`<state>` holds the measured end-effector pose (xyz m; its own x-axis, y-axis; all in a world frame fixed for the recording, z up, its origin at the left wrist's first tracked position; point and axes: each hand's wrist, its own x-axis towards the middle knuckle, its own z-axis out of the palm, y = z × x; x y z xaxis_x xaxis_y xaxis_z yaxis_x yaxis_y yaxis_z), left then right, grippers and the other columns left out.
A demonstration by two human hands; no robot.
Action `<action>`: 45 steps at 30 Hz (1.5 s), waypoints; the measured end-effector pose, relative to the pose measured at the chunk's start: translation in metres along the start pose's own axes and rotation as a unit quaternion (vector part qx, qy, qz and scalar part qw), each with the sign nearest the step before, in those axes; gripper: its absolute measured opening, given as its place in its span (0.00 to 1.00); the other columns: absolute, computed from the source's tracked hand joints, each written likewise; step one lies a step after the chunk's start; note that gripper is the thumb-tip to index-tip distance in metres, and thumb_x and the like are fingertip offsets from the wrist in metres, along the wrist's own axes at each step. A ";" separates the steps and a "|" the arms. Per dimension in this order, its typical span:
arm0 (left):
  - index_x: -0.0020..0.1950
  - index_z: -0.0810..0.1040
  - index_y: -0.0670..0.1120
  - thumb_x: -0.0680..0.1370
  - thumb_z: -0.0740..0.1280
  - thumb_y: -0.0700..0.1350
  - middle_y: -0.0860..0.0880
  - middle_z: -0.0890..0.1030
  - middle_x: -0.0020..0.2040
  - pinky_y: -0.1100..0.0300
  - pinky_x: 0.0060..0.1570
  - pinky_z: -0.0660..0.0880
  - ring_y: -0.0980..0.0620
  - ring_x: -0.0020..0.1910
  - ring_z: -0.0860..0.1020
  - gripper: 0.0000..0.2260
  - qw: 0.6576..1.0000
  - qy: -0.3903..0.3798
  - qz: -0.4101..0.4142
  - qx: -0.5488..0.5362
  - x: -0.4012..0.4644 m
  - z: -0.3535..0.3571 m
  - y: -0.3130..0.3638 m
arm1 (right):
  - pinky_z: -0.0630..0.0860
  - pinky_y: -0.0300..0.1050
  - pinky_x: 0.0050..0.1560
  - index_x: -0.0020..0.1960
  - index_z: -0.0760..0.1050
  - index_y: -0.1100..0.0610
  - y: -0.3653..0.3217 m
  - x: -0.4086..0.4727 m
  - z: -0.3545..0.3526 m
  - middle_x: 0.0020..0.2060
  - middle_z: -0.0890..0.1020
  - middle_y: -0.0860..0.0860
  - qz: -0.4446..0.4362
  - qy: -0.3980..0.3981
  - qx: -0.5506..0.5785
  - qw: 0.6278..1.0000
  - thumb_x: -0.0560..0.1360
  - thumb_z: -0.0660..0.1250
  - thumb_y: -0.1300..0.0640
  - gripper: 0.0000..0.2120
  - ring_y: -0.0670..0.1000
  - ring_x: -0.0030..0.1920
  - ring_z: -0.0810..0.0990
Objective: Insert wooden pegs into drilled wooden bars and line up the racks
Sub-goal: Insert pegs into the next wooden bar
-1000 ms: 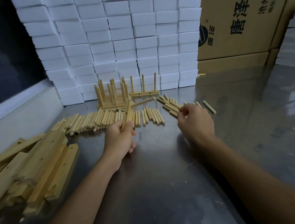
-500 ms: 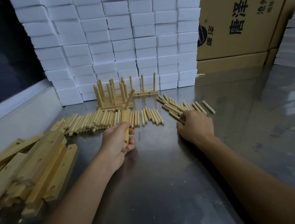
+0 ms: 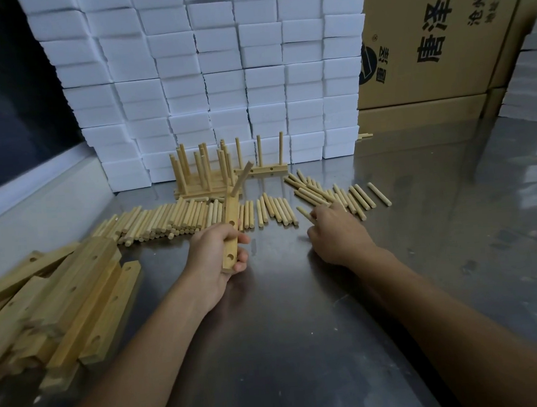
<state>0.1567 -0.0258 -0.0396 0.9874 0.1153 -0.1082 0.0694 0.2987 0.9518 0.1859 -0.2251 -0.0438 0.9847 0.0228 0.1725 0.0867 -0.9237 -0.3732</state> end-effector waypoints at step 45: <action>0.52 0.82 0.55 0.82 0.63 0.40 0.50 0.78 0.34 0.61 0.34 0.70 0.54 0.33 0.77 0.11 0.949 -0.058 0.212 0.227 -0.008 0.014 -0.023 | 0.76 0.51 0.44 0.49 0.84 0.58 -0.042 -0.026 -0.010 0.39 0.84 0.53 -0.263 0.126 0.050 0.955 0.81 0.62 0.56 0.12 0.53 0.39 0.80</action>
<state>0.1490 -0.0475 -0.0567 0.9478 0.0203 0.3184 -0.3087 -0.1931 0.9313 0.1554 -0.1911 -0.0233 0.7344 0.3686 0.5698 0.5859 -0.7682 -0.2582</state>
